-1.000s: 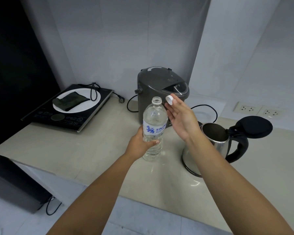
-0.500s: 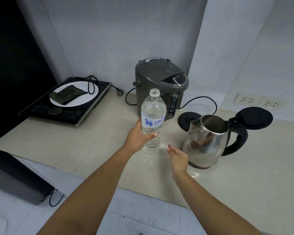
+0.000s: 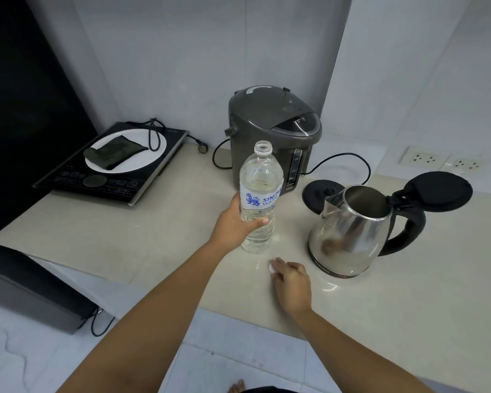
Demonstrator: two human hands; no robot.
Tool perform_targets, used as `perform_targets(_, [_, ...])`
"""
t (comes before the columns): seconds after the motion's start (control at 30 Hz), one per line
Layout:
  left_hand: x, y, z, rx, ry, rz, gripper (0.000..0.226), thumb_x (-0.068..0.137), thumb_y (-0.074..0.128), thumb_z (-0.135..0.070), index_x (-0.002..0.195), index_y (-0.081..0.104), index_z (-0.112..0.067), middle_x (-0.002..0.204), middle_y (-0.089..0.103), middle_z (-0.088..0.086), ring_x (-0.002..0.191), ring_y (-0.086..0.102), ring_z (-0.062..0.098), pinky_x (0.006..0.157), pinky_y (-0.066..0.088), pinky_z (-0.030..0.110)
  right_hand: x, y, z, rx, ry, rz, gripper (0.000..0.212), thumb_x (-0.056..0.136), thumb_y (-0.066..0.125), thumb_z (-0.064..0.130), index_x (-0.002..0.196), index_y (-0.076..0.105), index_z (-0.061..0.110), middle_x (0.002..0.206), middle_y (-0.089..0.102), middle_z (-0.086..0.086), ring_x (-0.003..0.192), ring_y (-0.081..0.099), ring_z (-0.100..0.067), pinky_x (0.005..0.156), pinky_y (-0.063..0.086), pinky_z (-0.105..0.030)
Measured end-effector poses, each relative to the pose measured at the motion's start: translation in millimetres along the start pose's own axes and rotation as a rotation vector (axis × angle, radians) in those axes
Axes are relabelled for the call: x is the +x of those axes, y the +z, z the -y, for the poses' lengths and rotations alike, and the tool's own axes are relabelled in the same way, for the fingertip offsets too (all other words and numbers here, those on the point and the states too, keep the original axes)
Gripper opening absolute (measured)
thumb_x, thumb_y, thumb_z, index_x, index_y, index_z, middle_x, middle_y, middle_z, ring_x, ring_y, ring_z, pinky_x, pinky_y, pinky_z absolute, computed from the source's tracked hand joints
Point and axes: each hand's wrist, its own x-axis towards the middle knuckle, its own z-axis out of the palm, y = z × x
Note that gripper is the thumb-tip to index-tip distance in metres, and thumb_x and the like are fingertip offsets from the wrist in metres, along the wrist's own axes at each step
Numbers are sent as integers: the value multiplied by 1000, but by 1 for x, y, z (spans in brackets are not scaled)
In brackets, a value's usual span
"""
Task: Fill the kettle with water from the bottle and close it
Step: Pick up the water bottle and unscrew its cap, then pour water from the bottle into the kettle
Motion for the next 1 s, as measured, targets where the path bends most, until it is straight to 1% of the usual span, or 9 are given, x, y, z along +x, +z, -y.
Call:
perform_targets(0.1, [0, 0, 0, -8, 1, 9, 81, 75, 84, -33, 141, 39, -33, 117, 59, -21, 107, 56, 2, 88, 42, 20, 3, -3, 2, -7, -13, 7, 43, 90, 59, 9, 130, 64, 24, 145, 54, 2, 122, 50, -32, 100, 37, -30])
perform_targets(0.23, [2, -5, -1, -45, -2, 63, 87, 72, 86, -35, 143, 35, -35, 121, 57, -26, 121, 54, 3, 94, 42, 22, 13, -10, 11, 105, 70, 11, 59, 93, 64, 24, 148, 45, 21, 161, 29, -2, 141, 31, -27, 113, 25, -29])
perform_targets(0.37, [9, -19, -8, -37, 51, 72, 115, 61, 85, -57, 153, 21, -33, 150, 43, -19, 139, 38, 0, 113, 35, 33, 33, -17, 35, 246, 77, -32, 87, 85, 73, 41, 156, 26, 24, 164, 22, 1, 148, 22, -23, 118, 21, -35])
perform_targets(0.5, [19, -35, -31, -51, 125, 25, 123, 59, 80, -60, 157, 11, -30, 159, 30, -11, 140, 31, -2, 112, 29, 26, 54, -10, 57, 454, -3, -87, 101, 65, 82, 57, 149, 30, 37, 150, 45, 9, 137, 45, -18, 110, 40, -46])
perform_targets(0.57, [22, -38, -40, -52, 153, 50, 116, 62, 80, -57, 156, 17, -30, 158, 31, -10, 140, 33, 1, 112, 31, 25, 60, -8, 64, 537, -27, -126, 104, 59, 87, 52, 147, 32, 38, 140, 55, 13, 127, 54, -13, 102, 48, -45])
perform_targets(0.63, [24, -39, -44, -32, 170, 79, 101, 70, 80, -50, 154, 27, -30, 150, 45, -10, 132, 45, 2, 108, 39, 26, 66, -9, 77, 617, -67, -182, 97, 60, 91, 40, 140, 36, 42, 129, 61, 14, 118, 60, -9, 96, 53, -41])
perform_targets(0.73, [26, -35, -40, -74, 183, 84, 92, 70, 78, -50, 148, 37, -29, 134, 61, -11, 121, 58, 1, 104, 48, 29, 76, -12, 88, 712, -76, -246, 91, 60, 92, 30, 133, 40, 45, 122, 64, 13, 112, 63, -7, 93, 55, -35])
perform_targets(0.87, [33, -33, -38, -98, 186, 73, 84, 76, 77, -46, 148, 37, -28, 131, 63, -9, 118, 61, 3, 99, 53, 33, 79, -9, 94, 724, 7, -261, 81, 61, 91, 36, 125, 42, 39, 119, 62, 17, 108, 63, -2, 91, 55, -37])
perform_targets(1.0, [35, -29, -42, -127, 227, 46, 70, 81, 77, -36, 143, 46, -27, 124, 67, -8, 112, 65, 5, 92, 56, 29, 81, -9, 98, 748, 51, -295, 74, 63, 88, 35, 124, 46, 30, 114, 65, 13, 102, 65, -3, 88, 57, -39])
